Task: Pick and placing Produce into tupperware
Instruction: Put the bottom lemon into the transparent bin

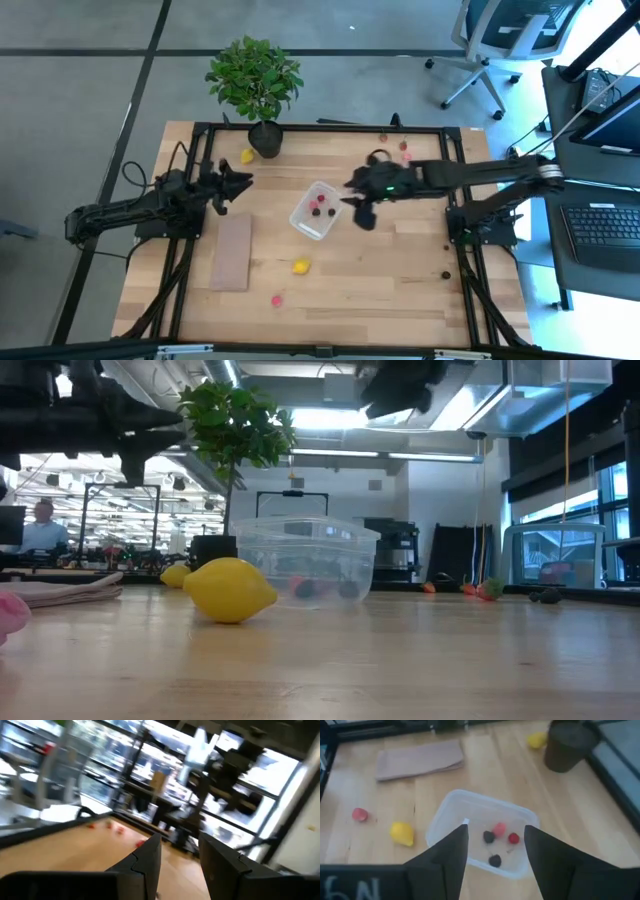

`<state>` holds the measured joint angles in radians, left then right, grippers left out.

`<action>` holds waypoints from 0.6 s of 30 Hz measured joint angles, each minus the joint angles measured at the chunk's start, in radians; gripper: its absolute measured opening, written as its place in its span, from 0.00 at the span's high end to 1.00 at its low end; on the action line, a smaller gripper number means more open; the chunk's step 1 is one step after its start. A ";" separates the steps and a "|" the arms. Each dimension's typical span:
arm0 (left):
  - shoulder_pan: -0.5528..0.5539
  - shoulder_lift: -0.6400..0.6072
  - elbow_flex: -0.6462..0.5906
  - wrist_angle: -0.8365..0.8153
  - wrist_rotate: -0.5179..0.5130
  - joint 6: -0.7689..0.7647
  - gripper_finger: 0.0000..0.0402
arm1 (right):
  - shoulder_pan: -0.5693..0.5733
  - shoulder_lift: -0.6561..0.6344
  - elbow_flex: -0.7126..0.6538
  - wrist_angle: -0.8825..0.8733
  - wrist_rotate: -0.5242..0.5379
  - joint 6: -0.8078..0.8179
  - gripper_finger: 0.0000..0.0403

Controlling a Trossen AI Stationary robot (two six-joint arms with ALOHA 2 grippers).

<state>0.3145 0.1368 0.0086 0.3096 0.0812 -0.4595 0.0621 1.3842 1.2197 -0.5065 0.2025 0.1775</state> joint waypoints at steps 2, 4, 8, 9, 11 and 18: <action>0.000 0.000 0.000 -0.001 0.019 -0.009 0.69 | 0.001 -0.069 -0.046 0.000 0.016 0.012 0.51; 0.000 0.000 0.000 -0.001 0.023 -0.012 0.66 | 0.001 -0.138 -0.104 0.001 0.038 0.053 0.51; -0.001 0.000 0.000 -0.002 0.049 -0.032 0.53 | 0.001 -0.254 -0.221 0.005 0.132 0.134 0.51; -0.001 0.000 0.000 -0.002 0.057 -0.042 0.49 | -0.001 -0.278 -0.246 0.011 0.158 0.148 0.51; -0.001 0.000 0.000 0.000 0.071 -0.063 0.40 | -0.004 -0.320 -0.288 0.025 0.205 0.164 0.51; -0.001 0.000 0.007 0.137 -0.007 0.051 0.22 | -0.053 -0.383 -0.372 0.113 0.264 0.180 0.51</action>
<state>0.3138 0.1368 0.0159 0.4462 0.0746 -0.4086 0.0089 1.0017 0.8476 -0.3937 0.4662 0.3579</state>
